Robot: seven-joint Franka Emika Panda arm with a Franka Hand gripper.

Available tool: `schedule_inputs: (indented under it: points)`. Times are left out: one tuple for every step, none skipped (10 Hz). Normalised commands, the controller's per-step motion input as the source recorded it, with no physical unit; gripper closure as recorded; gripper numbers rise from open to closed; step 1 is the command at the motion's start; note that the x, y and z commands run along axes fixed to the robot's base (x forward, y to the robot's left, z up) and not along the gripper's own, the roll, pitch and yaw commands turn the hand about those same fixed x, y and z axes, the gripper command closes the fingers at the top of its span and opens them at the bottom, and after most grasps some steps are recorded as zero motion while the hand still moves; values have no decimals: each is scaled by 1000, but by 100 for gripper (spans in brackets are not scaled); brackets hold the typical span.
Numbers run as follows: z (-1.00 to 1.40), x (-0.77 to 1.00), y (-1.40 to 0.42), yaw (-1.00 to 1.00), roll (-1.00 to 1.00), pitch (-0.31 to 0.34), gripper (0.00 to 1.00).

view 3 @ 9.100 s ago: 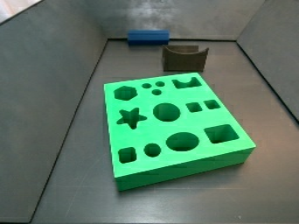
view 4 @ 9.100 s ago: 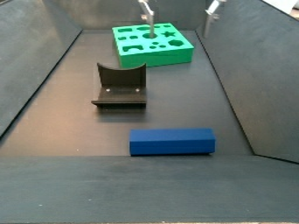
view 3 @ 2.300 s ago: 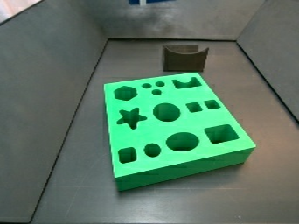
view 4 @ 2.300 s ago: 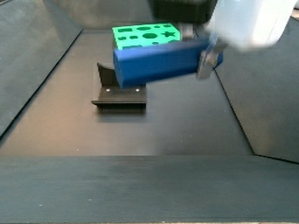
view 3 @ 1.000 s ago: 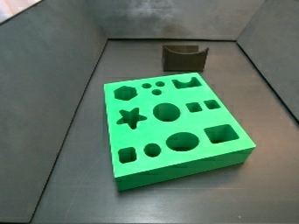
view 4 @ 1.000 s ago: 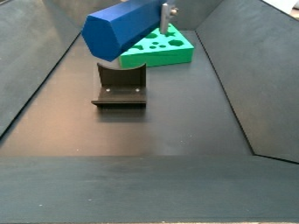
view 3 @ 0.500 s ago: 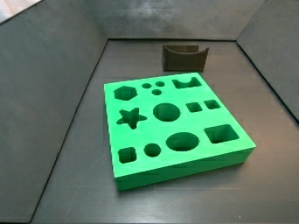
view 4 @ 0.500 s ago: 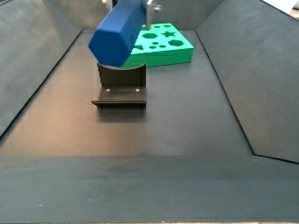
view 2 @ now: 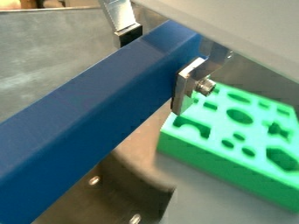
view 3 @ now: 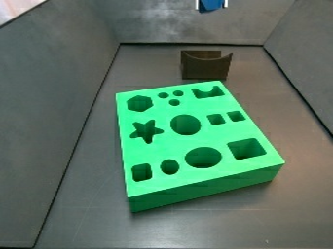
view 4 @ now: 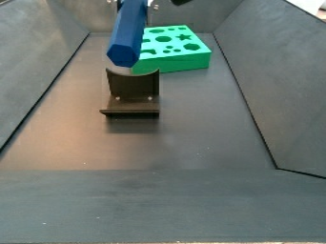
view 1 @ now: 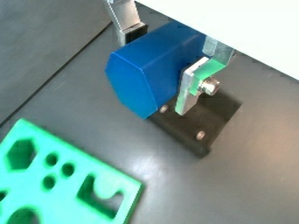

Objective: Pick up the hexagon object. Move up. Place the hexagon object on the fixture. Regrasp the hexagon object. Move to above the board. Insert the hexagon object.
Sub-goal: Place the hexagon object on the fixture.

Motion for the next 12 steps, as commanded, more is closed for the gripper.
schedule_inputs:
  points:
    - [-27, 101, -111, 118, -1000, 169, 100]
    - [-27, 80, -41, 92, -1000, 186, 100]
    - [-18, 76, -17, 78, -1000, 195, 100]
    - [-10, 67, 12, 43, -1000, 219, 100]
    - [-15, 67, 21, 14, -1000, 239, 100]
    - [-12, 68, 31, -42, -1000, 266, 100]
    - [-11, 68, 31, -78, -1000, 281, 100]
    - [-12, 71, 36, -147, -819, 255, 100]
    - [-15, 70, 43, -198, -571, 198, 100]
    - [-13, 72, 36, -218, -394, 151, 100]
    - [-2, 64, 28, -228, -272, 96, 100]
    - [-6, 54, 29, -226, -204, 42, 100]
